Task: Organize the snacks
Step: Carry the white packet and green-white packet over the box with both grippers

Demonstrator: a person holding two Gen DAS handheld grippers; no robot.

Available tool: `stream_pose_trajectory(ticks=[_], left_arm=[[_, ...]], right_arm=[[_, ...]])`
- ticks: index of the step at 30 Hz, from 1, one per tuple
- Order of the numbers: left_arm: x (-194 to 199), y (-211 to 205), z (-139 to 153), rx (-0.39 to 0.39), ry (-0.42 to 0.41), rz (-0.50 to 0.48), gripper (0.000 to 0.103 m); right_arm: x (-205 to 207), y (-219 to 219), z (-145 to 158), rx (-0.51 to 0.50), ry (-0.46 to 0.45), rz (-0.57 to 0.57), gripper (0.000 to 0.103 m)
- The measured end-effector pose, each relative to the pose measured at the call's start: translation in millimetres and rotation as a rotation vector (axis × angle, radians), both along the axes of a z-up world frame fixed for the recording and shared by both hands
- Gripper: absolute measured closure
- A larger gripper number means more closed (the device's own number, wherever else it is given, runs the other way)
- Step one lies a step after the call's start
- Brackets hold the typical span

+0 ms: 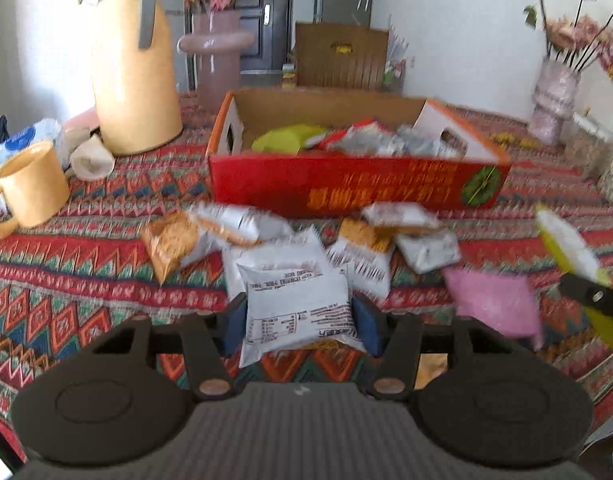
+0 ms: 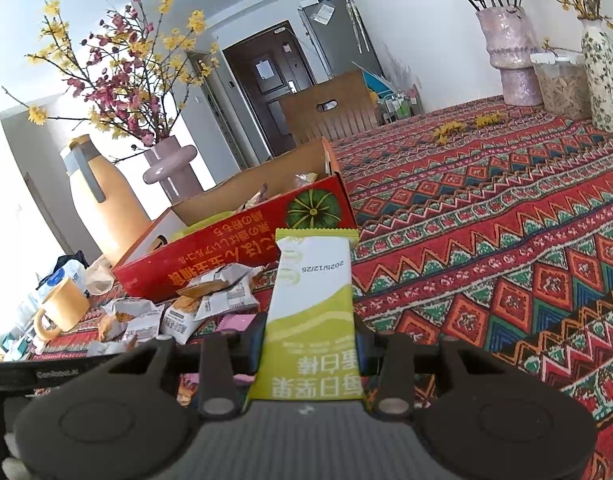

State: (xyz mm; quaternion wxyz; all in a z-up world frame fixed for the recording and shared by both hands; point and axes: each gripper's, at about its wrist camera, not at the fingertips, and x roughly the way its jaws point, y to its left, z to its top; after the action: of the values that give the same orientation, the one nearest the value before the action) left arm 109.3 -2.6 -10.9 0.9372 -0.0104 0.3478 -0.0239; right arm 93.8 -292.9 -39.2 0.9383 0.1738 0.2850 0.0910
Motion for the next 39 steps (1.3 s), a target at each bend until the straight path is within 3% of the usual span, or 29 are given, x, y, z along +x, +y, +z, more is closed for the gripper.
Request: stream_pose_trajectory(ticks=[11,26,34,39], left_arm=[[27.7,-13.2,41.3,-0.042,-0.138,-0.021,0.047],[107.9,-3.0,65.6,-0.067,-0.214,0.071,0.047],[146.6,6.4,56.1,-0.066,-0.241,0.117,0.047],[159.5,11.9,31.5,-0.066,-0.253,0.134,0.047]], right_arm=[[22.3,17.1,23.2,-0.038,-0.069,0.020,0.063],[98.9,35.2,55.2,-0.080,-0.162,0.039,0.063],[152.1,47.6,66.7,-0.100,-0.186,0.038,0.063],[174.9,52.2,51.9,-0.111,-0.176,0.012,0.063]])
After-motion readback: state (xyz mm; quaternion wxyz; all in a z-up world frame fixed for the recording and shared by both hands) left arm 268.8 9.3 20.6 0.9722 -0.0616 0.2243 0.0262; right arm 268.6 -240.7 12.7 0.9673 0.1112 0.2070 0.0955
